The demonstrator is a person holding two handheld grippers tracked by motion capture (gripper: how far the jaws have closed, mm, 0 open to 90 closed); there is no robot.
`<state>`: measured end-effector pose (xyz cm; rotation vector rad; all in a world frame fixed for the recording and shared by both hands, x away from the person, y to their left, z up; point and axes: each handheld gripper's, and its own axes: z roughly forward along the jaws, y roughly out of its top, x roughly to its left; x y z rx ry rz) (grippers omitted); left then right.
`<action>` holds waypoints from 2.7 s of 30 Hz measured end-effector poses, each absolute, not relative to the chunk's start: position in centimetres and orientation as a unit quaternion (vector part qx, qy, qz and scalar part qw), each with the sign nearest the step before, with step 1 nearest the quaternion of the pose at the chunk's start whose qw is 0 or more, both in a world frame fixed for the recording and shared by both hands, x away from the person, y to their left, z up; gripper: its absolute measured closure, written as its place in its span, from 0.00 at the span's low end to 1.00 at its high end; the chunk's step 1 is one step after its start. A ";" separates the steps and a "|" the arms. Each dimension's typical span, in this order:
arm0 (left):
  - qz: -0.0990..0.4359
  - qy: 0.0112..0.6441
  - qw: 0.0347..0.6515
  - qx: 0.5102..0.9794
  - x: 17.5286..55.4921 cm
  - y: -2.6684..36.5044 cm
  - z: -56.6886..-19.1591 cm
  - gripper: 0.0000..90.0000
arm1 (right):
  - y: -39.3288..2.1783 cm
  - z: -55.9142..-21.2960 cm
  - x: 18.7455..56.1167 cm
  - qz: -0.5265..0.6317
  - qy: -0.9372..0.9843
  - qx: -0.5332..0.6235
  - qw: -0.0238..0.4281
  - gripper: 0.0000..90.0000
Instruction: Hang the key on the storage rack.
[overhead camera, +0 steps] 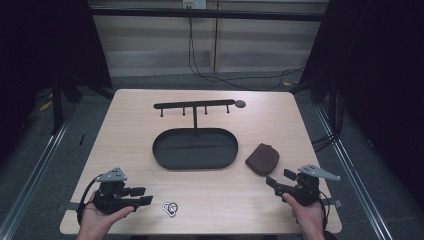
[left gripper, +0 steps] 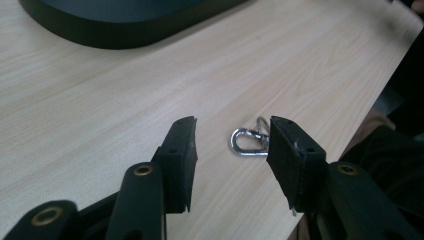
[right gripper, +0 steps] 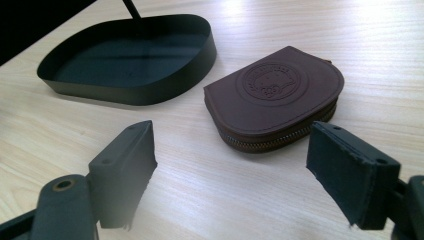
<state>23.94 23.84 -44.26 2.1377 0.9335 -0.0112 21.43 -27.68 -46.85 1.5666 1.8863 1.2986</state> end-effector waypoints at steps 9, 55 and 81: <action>0.007 0.337 0.348 0.875 23.6 21.7 -43.3 0.62 | -27.7 -46.8 21.3 0.455 0.671 0.557 0.179 0.21; -0.052 0.255 0.148 0.954 26.5 13.1 -44.8 0.74 | -27.0 -47.0 21.5 0.447 0.693 0.541 0.164 0.24; -0.079 0.203 0.122 0.968 26.1 12.0 -45.3 0.95 | -26.8 -47.2 21.6 0.438 0.703 0.538 0.155 0.24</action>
